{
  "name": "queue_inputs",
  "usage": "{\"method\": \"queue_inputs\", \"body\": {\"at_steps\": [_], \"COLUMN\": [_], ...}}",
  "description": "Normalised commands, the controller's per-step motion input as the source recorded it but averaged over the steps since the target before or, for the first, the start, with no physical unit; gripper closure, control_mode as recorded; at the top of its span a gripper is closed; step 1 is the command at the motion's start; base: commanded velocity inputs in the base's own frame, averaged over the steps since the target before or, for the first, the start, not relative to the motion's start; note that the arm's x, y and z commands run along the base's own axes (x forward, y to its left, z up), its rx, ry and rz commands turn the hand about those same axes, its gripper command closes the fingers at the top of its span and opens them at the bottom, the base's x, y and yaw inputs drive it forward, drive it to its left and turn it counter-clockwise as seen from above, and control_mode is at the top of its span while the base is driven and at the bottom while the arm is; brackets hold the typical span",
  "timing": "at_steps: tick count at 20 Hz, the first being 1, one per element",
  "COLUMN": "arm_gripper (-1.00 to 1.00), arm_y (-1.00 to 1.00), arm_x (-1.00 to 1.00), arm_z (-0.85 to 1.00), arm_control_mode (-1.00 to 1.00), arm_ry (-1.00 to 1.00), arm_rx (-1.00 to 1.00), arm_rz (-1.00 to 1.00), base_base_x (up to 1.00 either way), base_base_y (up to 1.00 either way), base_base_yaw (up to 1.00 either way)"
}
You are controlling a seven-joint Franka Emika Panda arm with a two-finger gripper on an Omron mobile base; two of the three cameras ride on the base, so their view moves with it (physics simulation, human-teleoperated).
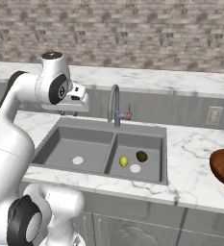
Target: Remove the lemon and avocado from the sink. Then move the bowl and cup from the counter to the sink for washing.
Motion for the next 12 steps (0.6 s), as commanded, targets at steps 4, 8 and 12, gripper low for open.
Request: {"method": "queue_inputs", "body": {"at_steps": [4, 8, 12], "arm_gripper": [-1.0, -1.0, -1.0], "arm_y": [0.0, -0.02, -0.06], "arm_x": [-0.03, -0.1, -0.15], "arm_z": [0.0, 0.0, -0.01], "arm_control_mode": [-1.0, -1.0, -1.0], "arm_ry": [0.0, 0.0, -0.01], "arm_rx": [0.0, 0.0, 0.0], "arm_rz": [0.0, 0.0, 0.0], "base_base_x": [0.0, 0.0, 0.0], "base_base_y": [0.0, 0.0, 0.0], "base_base_yaw": [0.0, 0.0, 0.0]}}
